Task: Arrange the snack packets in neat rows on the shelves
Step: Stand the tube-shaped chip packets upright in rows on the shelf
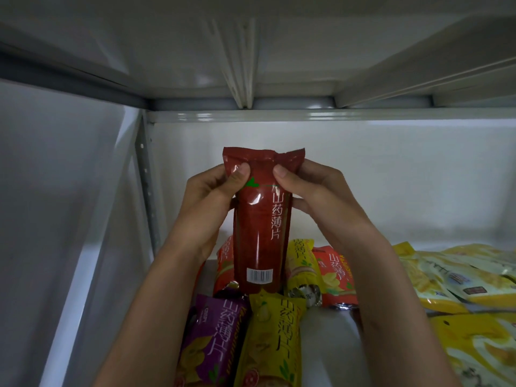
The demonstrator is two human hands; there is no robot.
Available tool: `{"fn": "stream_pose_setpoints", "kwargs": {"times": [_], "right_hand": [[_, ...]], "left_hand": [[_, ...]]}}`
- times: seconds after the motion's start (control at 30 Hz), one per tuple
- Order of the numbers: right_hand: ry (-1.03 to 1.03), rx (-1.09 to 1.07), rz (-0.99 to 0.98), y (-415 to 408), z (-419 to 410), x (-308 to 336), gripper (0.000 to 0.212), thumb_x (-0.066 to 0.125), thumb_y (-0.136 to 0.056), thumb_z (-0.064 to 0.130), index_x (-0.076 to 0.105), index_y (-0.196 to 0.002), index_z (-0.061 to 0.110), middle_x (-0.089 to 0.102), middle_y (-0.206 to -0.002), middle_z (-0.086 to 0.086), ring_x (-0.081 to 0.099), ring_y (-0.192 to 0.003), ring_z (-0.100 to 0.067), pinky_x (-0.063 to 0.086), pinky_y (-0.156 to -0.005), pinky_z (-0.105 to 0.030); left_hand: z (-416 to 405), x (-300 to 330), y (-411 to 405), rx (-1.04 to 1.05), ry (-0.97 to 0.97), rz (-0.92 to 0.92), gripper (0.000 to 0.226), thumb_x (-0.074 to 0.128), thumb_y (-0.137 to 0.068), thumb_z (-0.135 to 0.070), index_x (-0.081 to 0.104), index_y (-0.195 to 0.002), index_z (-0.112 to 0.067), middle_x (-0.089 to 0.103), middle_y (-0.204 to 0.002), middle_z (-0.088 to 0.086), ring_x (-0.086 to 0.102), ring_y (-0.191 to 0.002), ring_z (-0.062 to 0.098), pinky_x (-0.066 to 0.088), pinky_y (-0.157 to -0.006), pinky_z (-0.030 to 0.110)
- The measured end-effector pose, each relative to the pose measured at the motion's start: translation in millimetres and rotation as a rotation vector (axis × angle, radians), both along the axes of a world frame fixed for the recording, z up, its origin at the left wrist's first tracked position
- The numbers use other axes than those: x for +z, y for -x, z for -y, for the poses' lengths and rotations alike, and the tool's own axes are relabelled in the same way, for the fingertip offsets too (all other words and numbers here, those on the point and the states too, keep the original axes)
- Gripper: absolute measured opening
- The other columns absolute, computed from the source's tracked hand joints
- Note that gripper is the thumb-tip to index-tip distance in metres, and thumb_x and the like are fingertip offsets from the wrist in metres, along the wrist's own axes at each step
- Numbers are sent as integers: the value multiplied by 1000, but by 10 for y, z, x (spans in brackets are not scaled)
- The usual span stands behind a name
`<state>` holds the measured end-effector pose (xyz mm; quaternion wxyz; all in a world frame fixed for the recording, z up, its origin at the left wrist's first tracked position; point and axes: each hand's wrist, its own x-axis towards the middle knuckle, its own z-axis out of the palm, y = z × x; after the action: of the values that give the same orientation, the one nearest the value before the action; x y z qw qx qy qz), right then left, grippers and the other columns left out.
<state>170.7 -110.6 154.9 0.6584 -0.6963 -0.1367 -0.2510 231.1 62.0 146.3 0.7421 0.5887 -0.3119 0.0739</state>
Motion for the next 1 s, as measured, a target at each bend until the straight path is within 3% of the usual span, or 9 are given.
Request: {"fn": "stream_pose_setpoints", "kwargs": {"times": [0.2, 0.33, 0.4, 0.53, 0.67, 0.8, 1.0], "right_hand": [[-21, -95, 66, -51, 61, -42, 16, 72, -95, 9, 79, -109, 6, 80, -104, -9, 77, -101, -25, 59, -99, -45], [-68, -119, 97, -40, 76, -38, 14, 72, -95, 6, 78, -107, 4, 80, -99, -12, 77, -92, -20, 61, -85, -31], [-88, -93, 72, -22, 56, -22, 16, 73, -95, 10, 78, -109, 5, 80, -101, -9, 77, -95, -18, 61, -86, -28], [-15, -35, -62, -6, 58, -16, 22, 74, -95, 26, 80, -111, 11, 80, -107, -2, 75, -107, -18, 56, -105, -38], [-13, -49, -70, 13, 56, -22, 21, 72, -96, 23, 80, -107, 6, 81, -101, -6, 77, -100, -21, 62, -93, -32], [-63, -125, -9, -7, 44, -17, 21, 74, -95, 22, 80, -100, 2, 80, -98, -13, 77, -96, -22, 63, -91, -39], [-14, 7, -99, 72, 83, 34, 28, 72, -95, 32, 79, -112, 11, 81, -106, -1, 76, -102, -14, 61, -93, -33]], "left_hand": [[63, 23, 79, -93, 37, -87, 36, 58, -102, -32, 75, -116, -3, 80, -109, 10, 77, -101, 18, 59, -81, 21], [65, 1, 70, -127, -84, -120, 39, 58, -102, -37, 76, -114, -4, 80, -107, 8, 77, -101, 19, 59, -82, 19], [59, -20, 58, -98, -88, -101, 38, 58, -103, -36, 76, -114, -4, 80, -107, 9, 77, -103, 20, 59, -84, 20], [45, -23, 40, -26, -23, -71, 38, 61, -100, -37, 77, -111, -4, 80, -106, 10, 77, -102, 23, 60, -85, 24], [52, 2, 76, -7, -33, -78, 42, 60, -96, -44, 78, -105, -7, 81, -102, 7, 78, -98, 20, 60, -80, 21], [55, 17, 107, -79, -148, -126, 48, 51, -99, -54, 78, -107, -14, 81, -107, 2, 77, -103, 15, 58, -92, 27], [75, 37, 149, 24, -72, -135, 43, 55, -102, -49, 80, -103, -14, 82, -102, 3, 78, -97, 17, 60, -84, 26]]}}
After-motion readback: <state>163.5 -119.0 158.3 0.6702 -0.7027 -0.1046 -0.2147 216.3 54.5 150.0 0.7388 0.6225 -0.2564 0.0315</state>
